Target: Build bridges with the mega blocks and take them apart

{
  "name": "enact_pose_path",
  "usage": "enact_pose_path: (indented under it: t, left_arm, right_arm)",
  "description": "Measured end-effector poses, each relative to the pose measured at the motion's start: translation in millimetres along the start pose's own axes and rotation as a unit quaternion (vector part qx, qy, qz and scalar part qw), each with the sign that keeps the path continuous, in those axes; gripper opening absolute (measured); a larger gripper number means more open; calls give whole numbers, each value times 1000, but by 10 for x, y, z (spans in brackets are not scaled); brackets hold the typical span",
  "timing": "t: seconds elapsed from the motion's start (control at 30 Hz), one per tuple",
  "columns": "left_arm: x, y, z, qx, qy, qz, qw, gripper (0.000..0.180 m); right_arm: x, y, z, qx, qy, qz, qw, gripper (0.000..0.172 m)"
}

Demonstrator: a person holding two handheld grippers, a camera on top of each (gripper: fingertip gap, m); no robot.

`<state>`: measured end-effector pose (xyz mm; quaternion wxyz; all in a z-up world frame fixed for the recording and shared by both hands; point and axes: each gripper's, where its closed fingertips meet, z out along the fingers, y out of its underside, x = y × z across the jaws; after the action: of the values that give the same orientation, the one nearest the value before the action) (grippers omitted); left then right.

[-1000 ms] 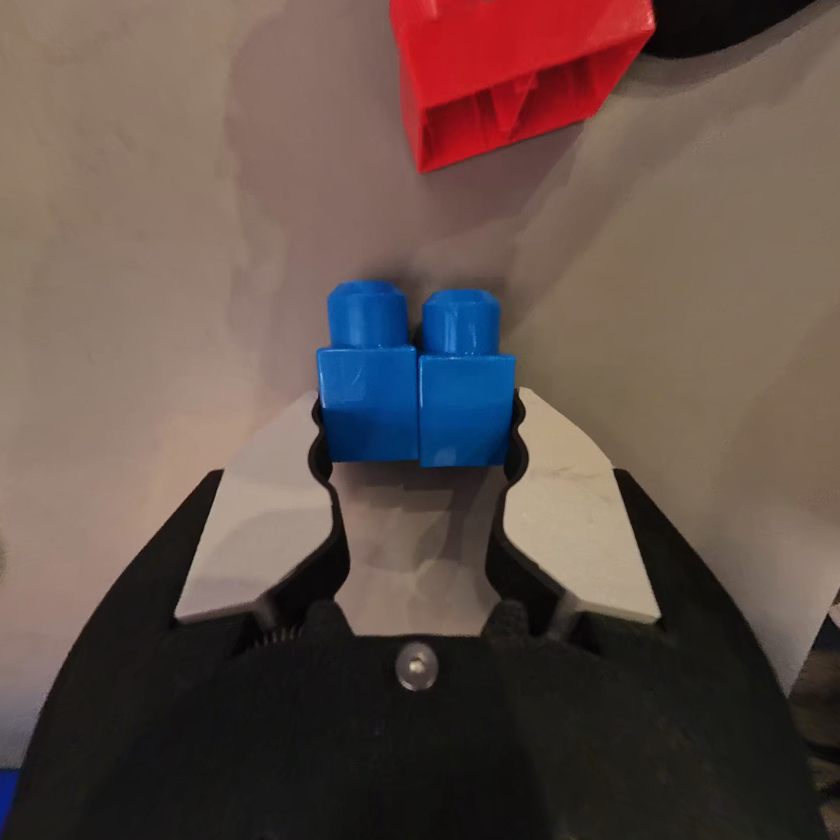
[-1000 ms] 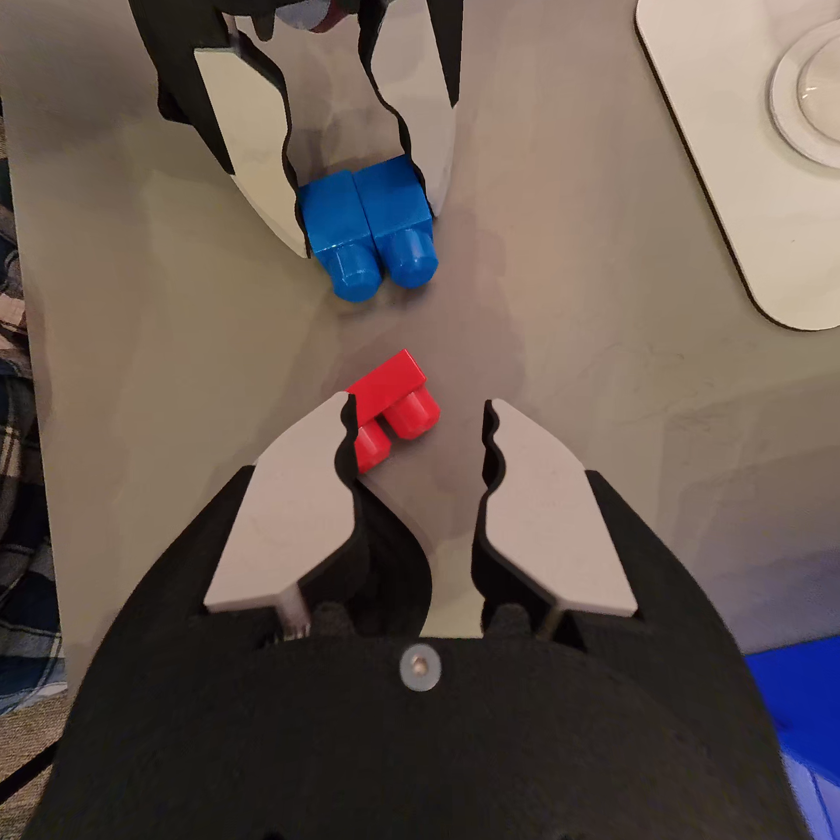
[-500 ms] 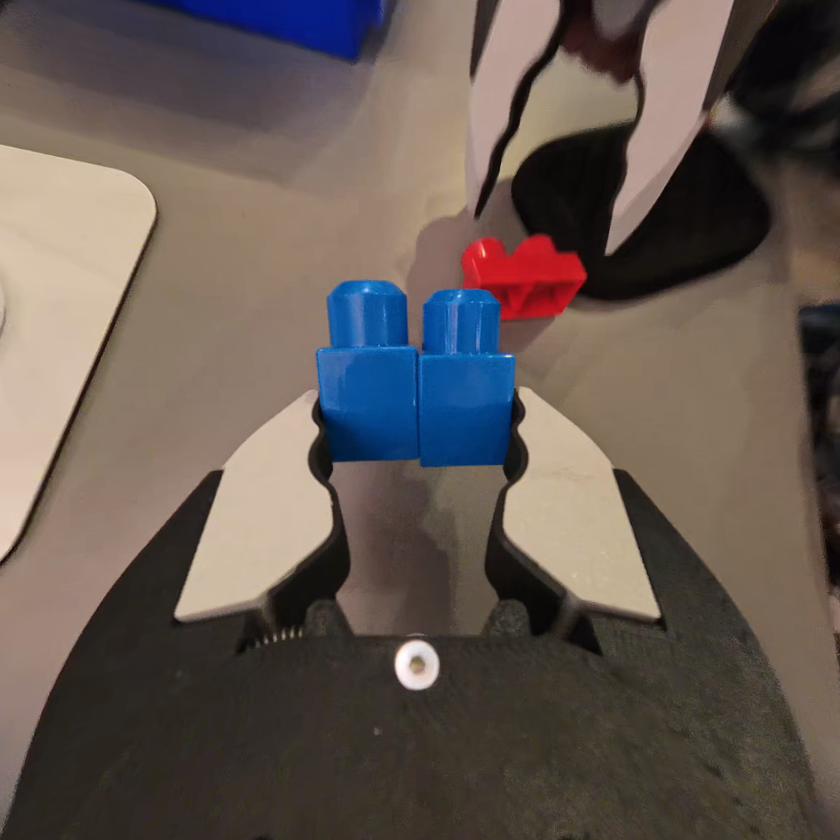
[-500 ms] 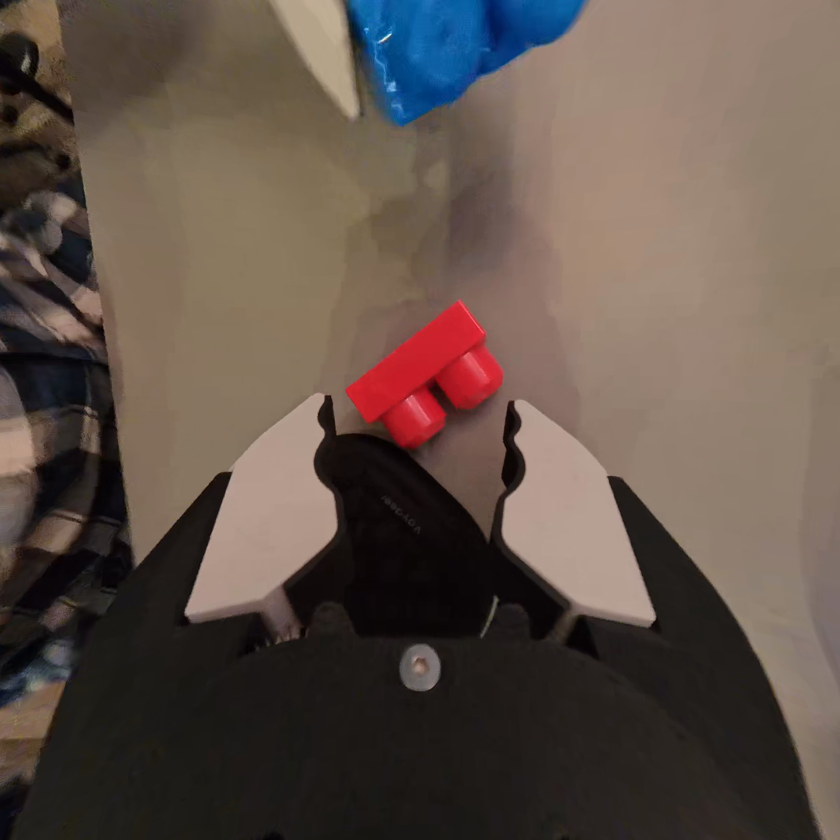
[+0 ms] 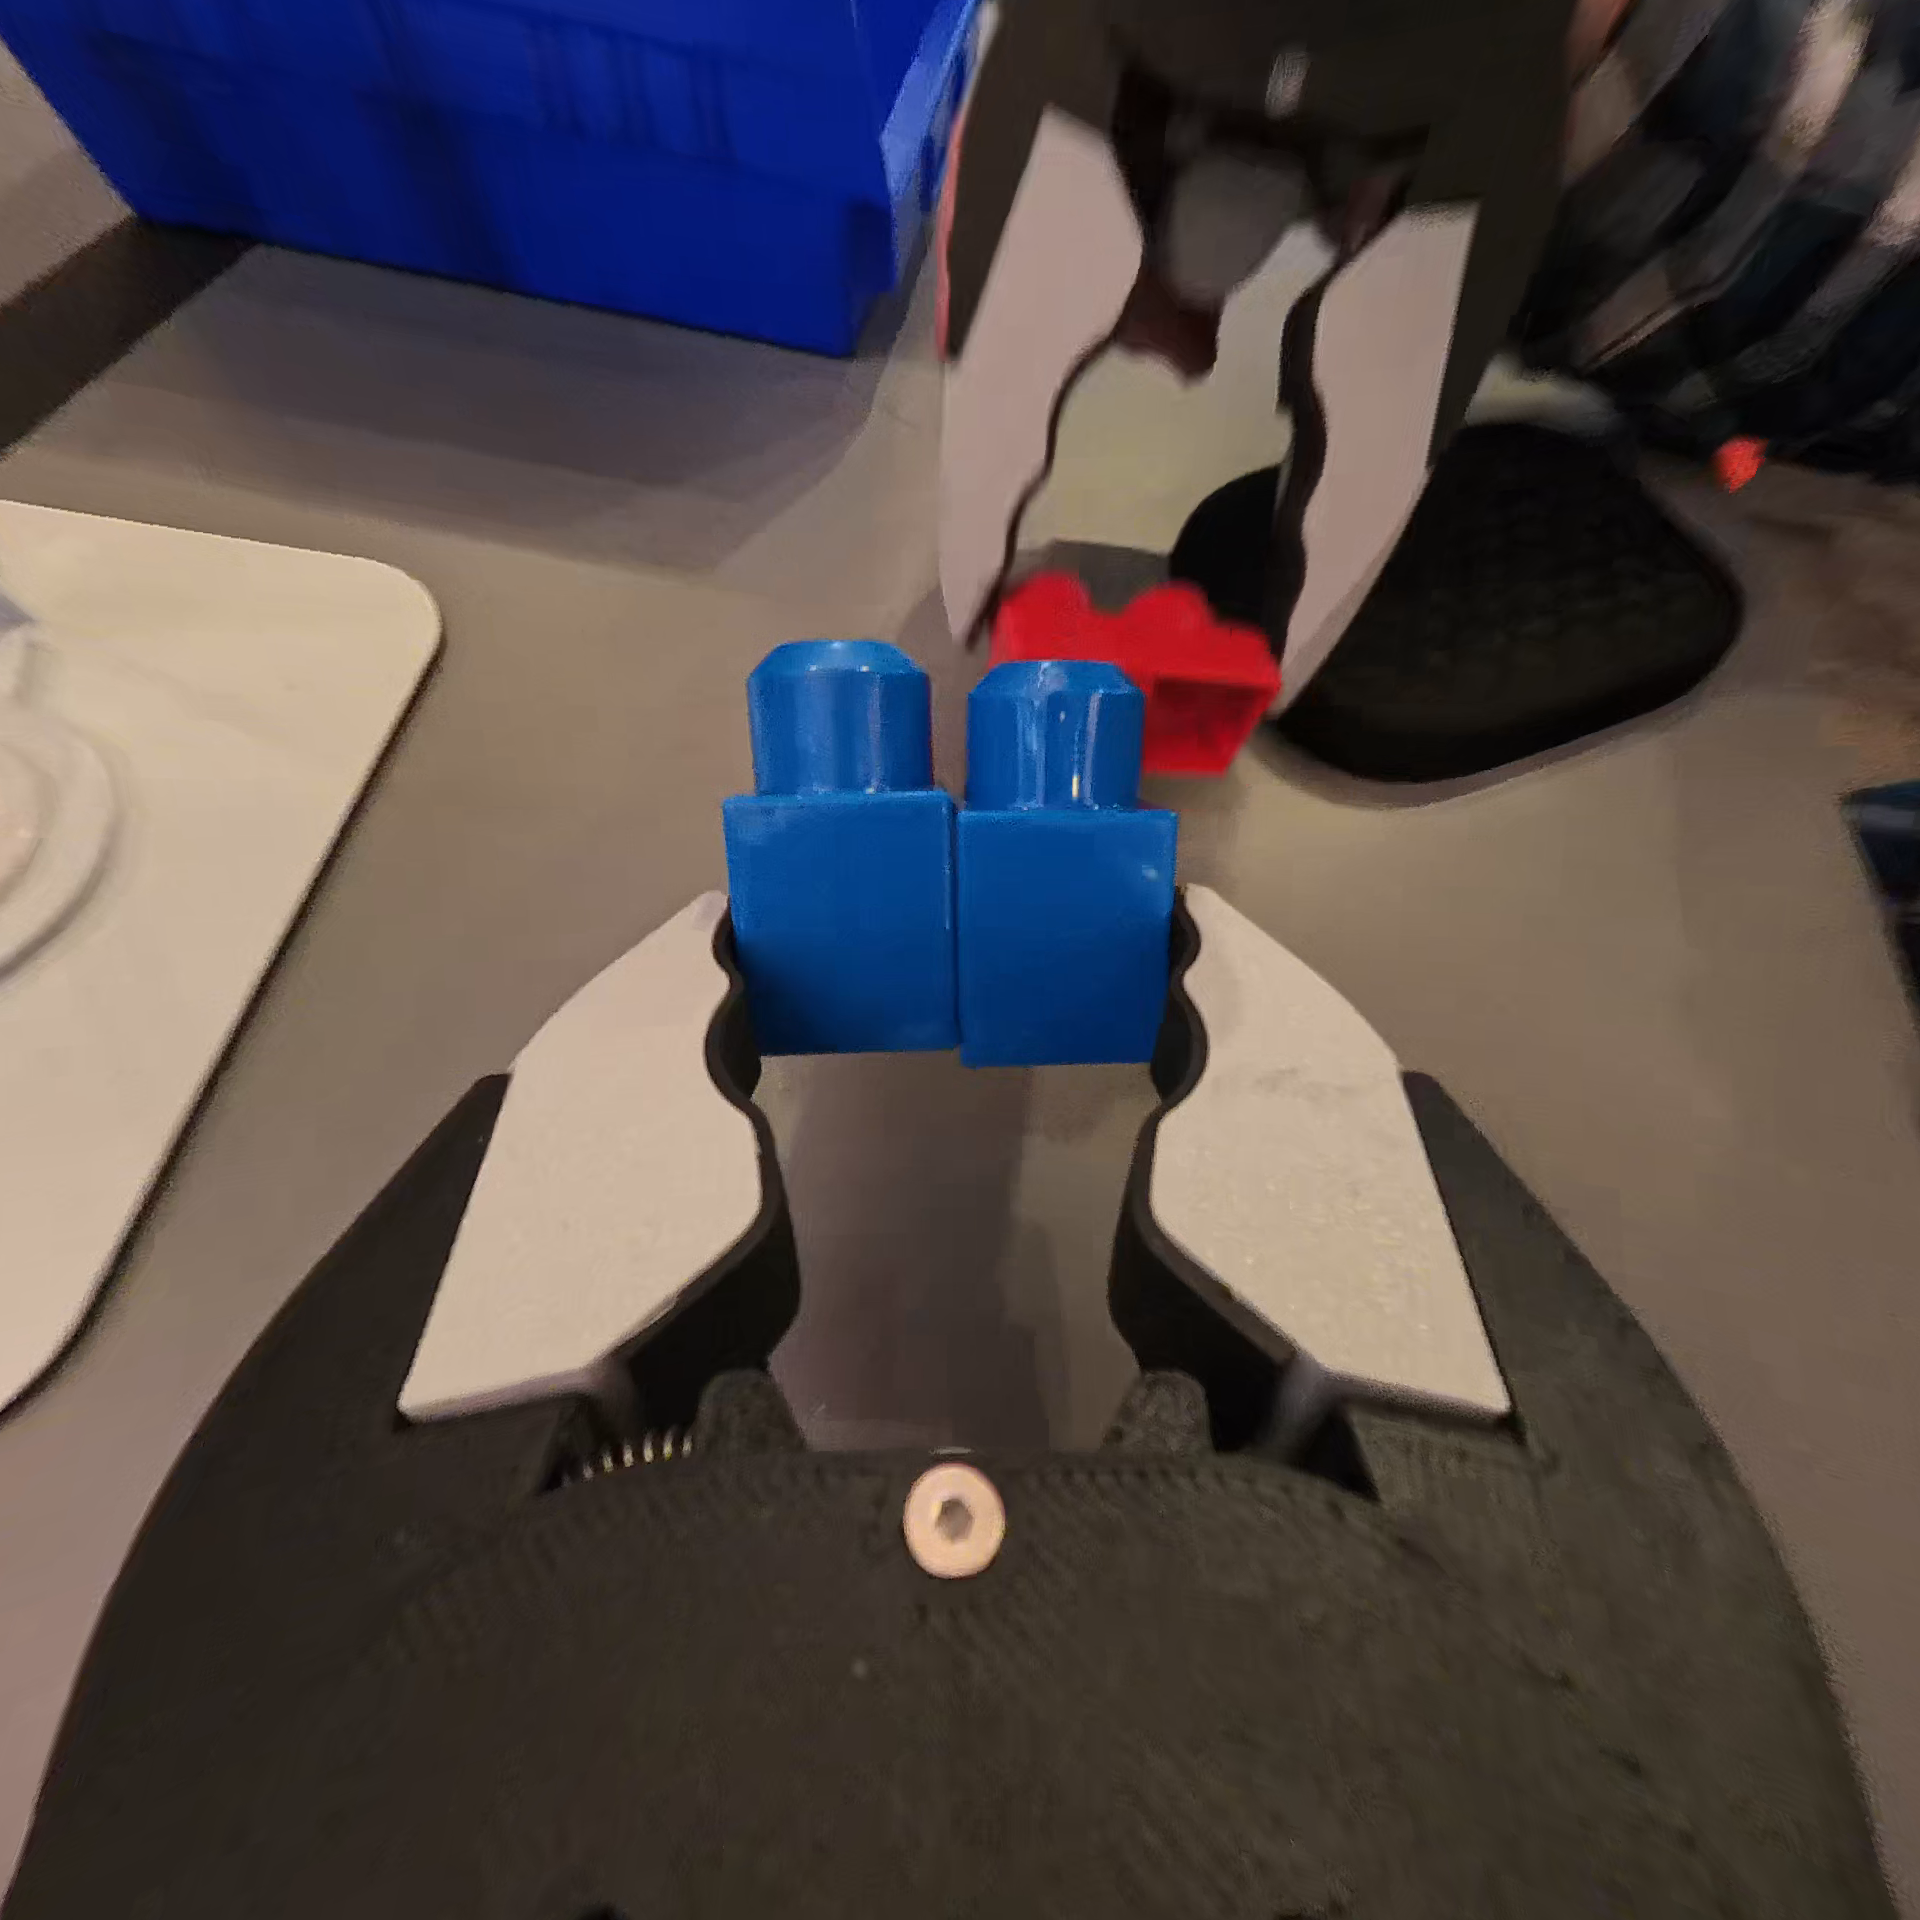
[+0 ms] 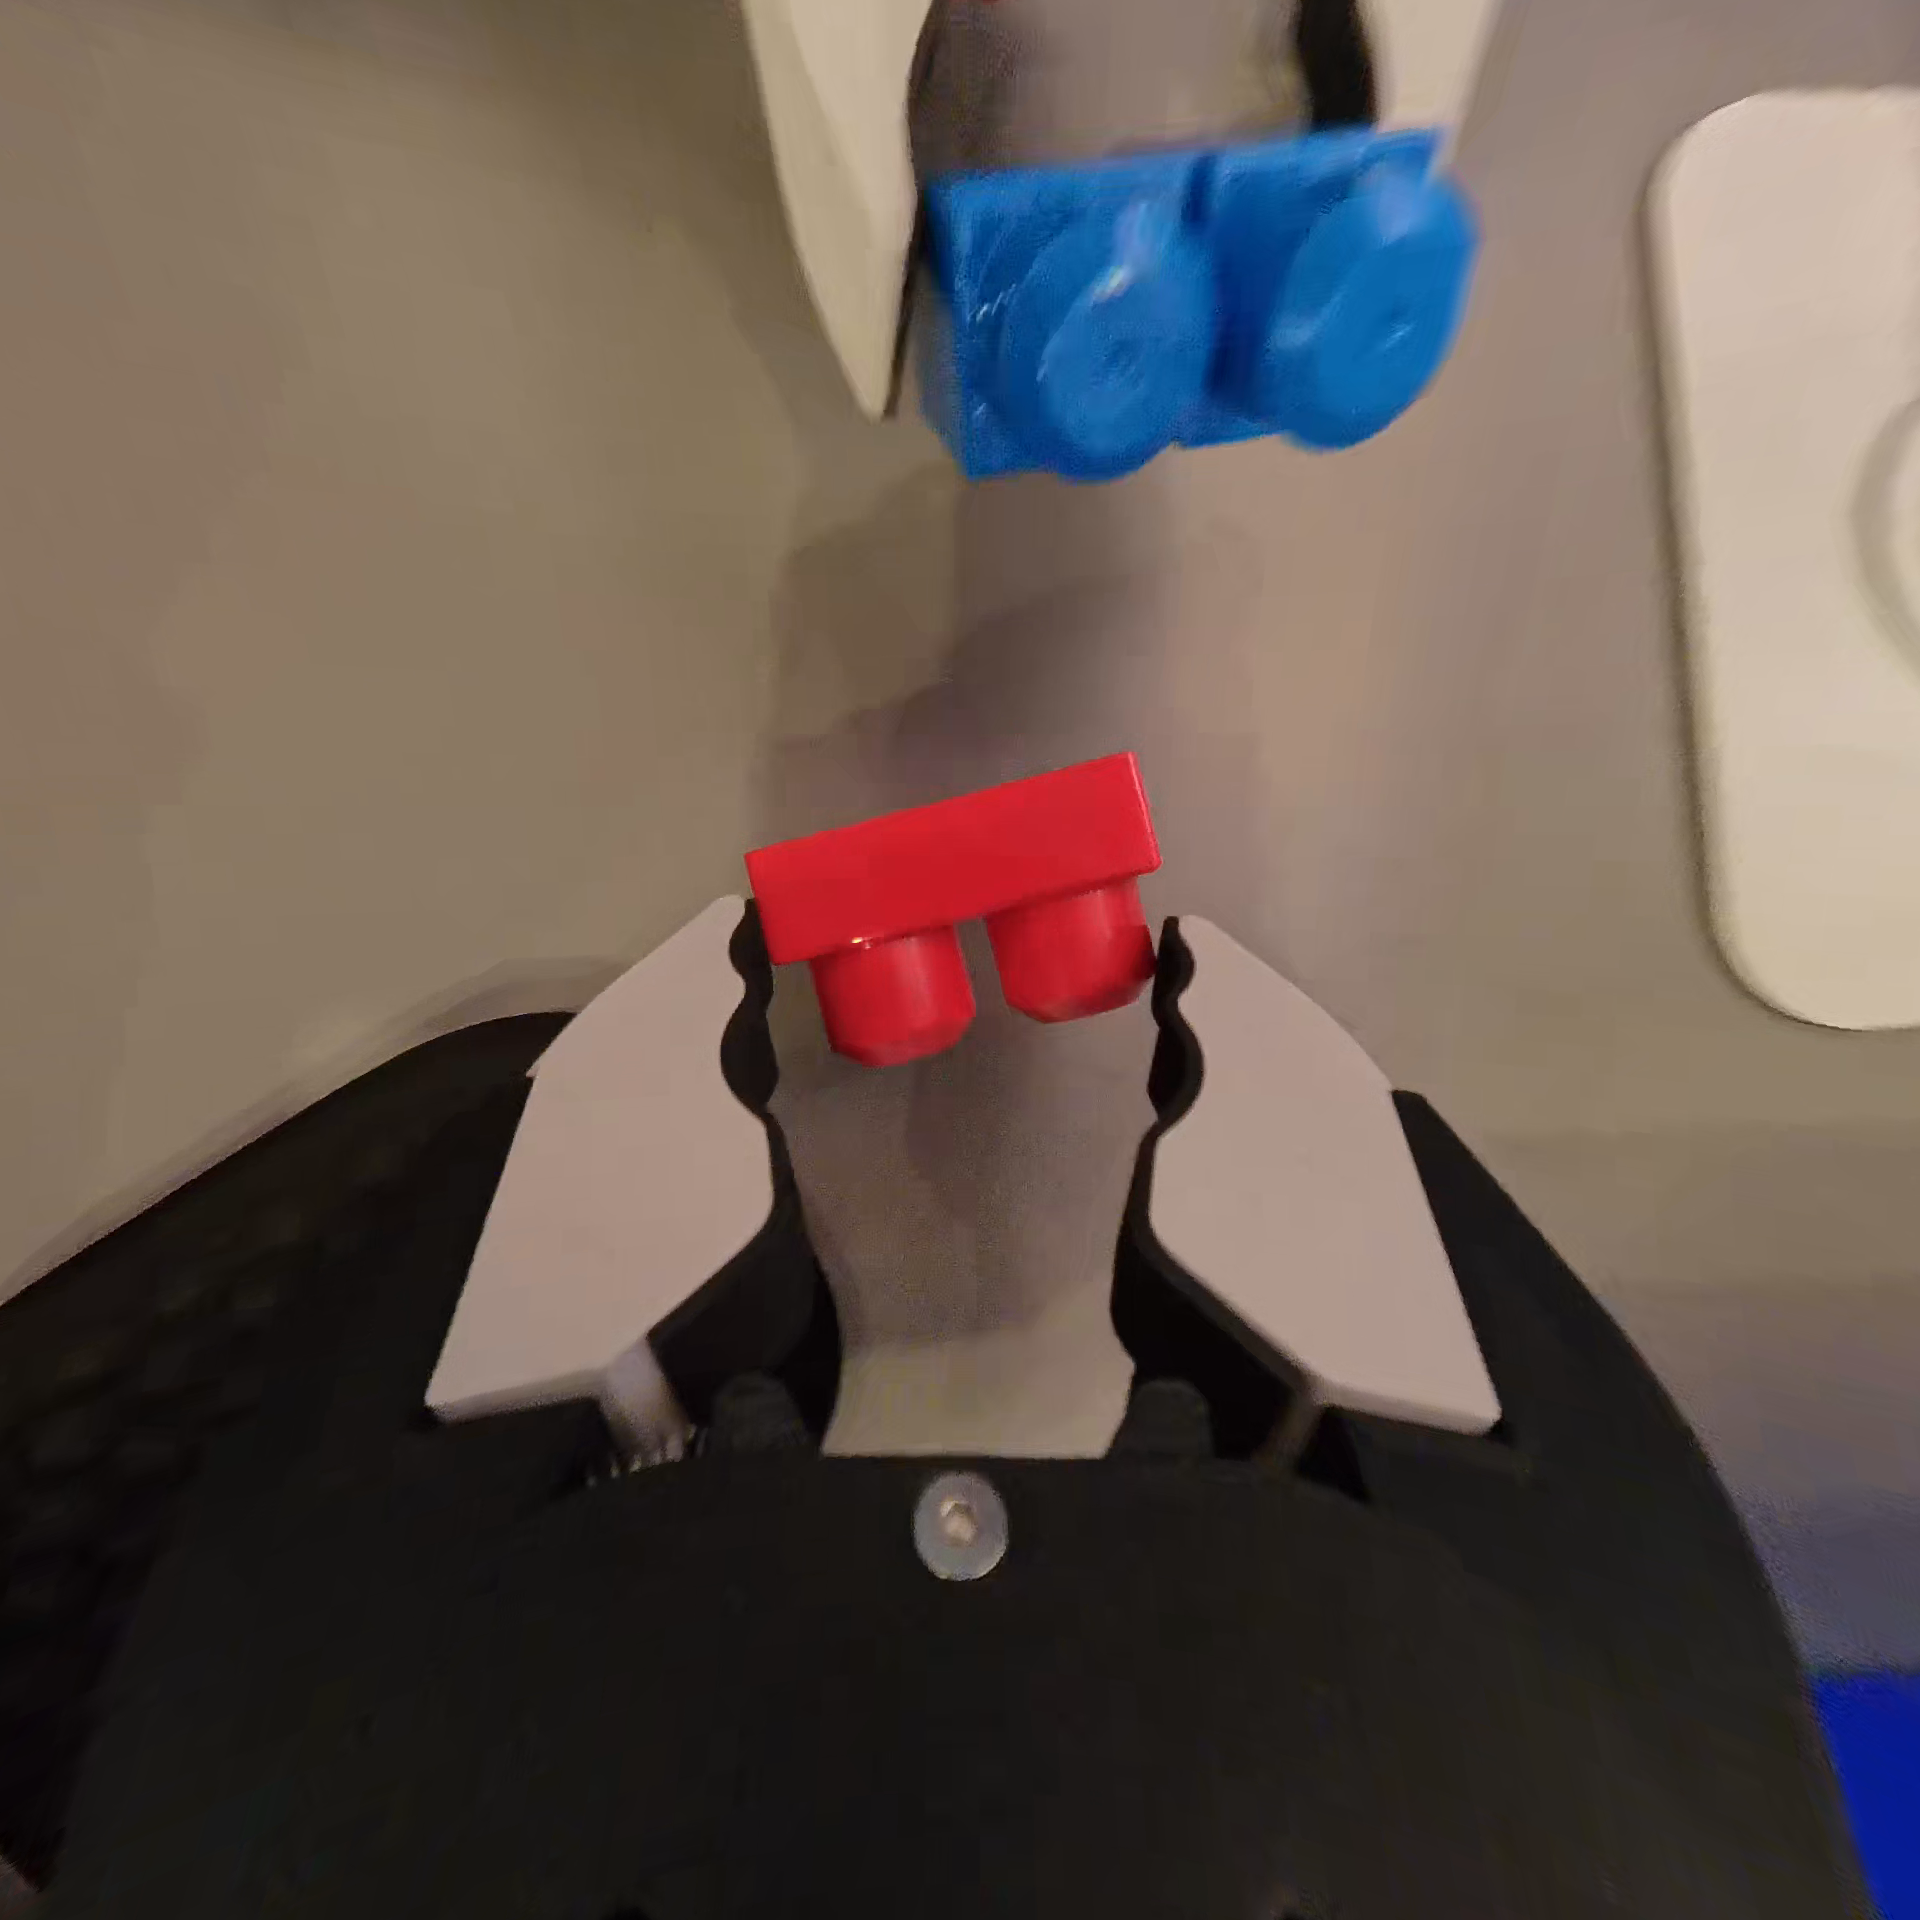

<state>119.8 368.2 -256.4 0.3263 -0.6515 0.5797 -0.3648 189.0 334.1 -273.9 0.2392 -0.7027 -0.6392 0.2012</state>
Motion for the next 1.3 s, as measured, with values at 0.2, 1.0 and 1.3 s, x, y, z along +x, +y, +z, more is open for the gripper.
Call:
enact_pose_path:
  t: [0.2,1.0,1.3]
  left_arm:
    - [-80,-67,2,-69,-79,77,991,74]
    - [-75,-210,91,-104,-129,126,978,73]
    - [-38,-399,25,5,-78,54,995,74]
  right_arm:
    - [352,-369,-316,-37,111,-46,992,72]
    - [412,-620,-235,-73,138,-86,984,70]
    - [444,-879,-444,20,157,-86,984,81]
